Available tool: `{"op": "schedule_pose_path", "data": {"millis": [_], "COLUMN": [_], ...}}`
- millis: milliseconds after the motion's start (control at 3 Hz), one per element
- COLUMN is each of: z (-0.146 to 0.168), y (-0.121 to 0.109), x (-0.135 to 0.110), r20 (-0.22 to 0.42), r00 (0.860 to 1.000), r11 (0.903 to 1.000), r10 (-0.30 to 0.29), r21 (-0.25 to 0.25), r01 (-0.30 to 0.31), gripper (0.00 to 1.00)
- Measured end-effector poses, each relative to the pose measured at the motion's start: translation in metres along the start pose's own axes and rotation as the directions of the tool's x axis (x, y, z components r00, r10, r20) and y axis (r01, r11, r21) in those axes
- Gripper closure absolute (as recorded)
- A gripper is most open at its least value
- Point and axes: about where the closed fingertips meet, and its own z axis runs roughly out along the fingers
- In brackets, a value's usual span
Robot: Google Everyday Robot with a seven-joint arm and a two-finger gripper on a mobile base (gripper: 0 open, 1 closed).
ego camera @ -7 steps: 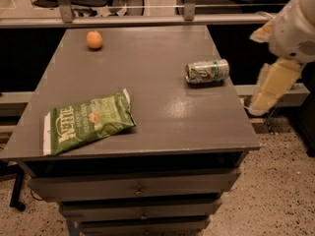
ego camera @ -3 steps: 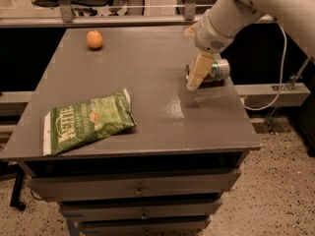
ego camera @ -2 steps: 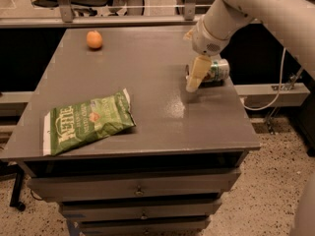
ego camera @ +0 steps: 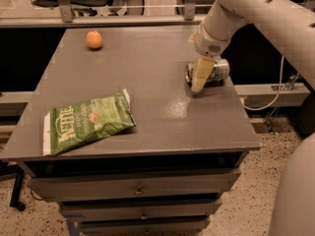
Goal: Place 7up can upright
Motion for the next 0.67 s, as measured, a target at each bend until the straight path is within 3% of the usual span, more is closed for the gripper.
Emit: {"op": "schedule_pose_path", "data": {"millis": [667], "z": [0.0028], "y": [-0.0005], "x": [0.0131], "r20": [-0.031], "r00": [0.999], "r11": [0.9993], "r10": [-0.021], "r21": [-0.033], "r01": [0.02], "gripper": [0.41]}}
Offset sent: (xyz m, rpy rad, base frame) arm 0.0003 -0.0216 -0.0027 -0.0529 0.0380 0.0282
